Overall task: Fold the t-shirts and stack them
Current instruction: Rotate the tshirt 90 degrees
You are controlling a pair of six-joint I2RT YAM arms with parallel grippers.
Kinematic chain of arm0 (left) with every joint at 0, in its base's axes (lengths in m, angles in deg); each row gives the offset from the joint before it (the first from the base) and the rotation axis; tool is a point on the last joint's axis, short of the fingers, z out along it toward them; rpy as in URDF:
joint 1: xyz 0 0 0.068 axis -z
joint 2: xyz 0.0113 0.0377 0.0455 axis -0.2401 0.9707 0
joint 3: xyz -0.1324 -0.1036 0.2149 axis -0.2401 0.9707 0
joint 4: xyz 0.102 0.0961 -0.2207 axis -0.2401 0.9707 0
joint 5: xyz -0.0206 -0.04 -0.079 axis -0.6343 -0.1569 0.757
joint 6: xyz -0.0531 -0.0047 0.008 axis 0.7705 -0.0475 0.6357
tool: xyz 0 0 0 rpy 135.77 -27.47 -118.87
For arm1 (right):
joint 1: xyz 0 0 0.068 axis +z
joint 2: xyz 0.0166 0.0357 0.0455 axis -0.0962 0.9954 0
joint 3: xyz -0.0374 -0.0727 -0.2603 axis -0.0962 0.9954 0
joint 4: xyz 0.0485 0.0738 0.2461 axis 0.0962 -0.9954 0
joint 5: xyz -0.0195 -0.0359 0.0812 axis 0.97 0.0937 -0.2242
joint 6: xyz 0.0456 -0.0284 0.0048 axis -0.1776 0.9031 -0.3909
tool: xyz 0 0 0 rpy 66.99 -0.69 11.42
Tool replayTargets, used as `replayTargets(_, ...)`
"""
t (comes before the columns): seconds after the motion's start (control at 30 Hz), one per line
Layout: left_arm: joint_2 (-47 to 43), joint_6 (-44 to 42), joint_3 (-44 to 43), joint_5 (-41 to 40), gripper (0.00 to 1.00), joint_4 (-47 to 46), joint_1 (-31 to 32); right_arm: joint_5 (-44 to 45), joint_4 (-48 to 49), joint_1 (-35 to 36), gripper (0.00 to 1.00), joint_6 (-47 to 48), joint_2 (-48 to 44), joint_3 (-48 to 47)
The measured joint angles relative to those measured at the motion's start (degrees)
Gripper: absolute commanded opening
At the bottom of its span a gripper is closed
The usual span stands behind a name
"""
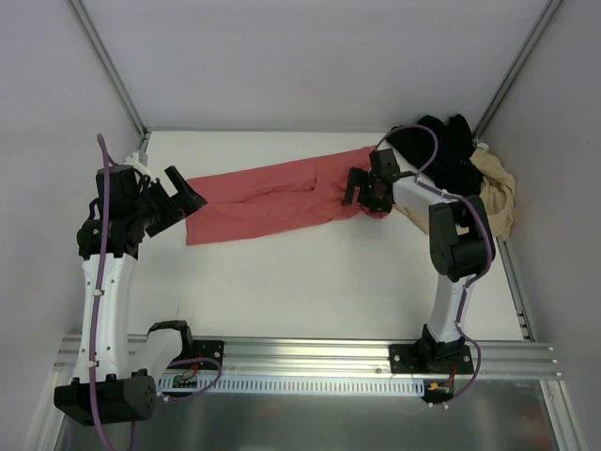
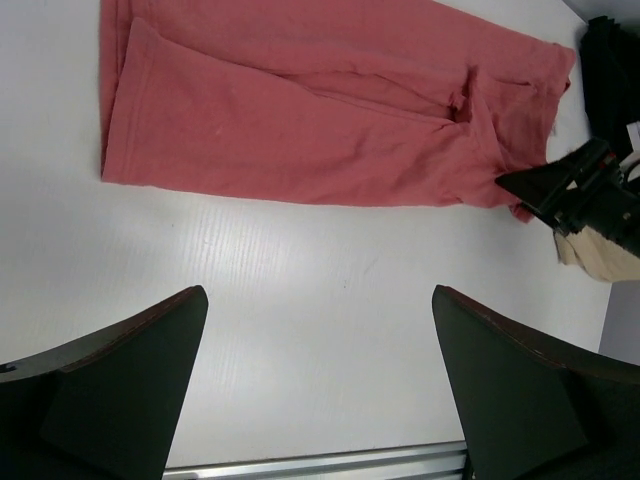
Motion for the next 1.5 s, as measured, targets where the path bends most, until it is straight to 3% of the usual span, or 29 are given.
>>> replayTargets(0.3, -4.5, -0.2, 0.0, 3.0, 0.99, 3.1, 0.0, -3.0, -5.5, -3.7, 0.99, -1.2, 13.8, -20.9)
replayTargets(0.6, -5.3, -0.8, 2.9, 4.8, 0.99, 3.2, 0.0, -11.4, -13.5, -5.9, 0.99, -1.6, 31.3, -50.3)
replayTargets(0.77, -5.3, -1.2, 5.7, 5.8, 0.99, 2.9, 0.0, -14.6, -13.5, -7.3, 0.99, -2.6, 33.8, -54.2)
replayTargets(0.87, -5.4, -1.4, 6.3, 6.2, 0.99, 2.3, 0.0, -14.1, -10.6, -8.1, 0.99, -2.6, 33.2, -52.4)
replayTargets(0.97, -5.9, -1.8, 7.1, 6.2, 0.99, 1.3, 0.0, -11.5, -4.0, -8.3, 1.00, -1.9, 27.3, -41.7)
replayTargets(1.1, -5.3, -2.9, 7.6, 5.7, 0.99, 0.9, 0.0, -7.5, -0.2, -8.3, 1.00, -0.4, 13.3, -23.8)
replayTargets(1.3, 0.9, -6.1, 6.6, 0.5, 0.99, -0.9, 0.6, -7.0, 1.8, -8.3, 1.00, 0.7, -12.5, -8.6)
replayTargets(1.5, 10.4, -19.0, -0.7, -10.8, 0.99, -4.0, 11.6, -12.2, 1.7, -8.2, 0.99, -0.3, -36.9, 6.3)
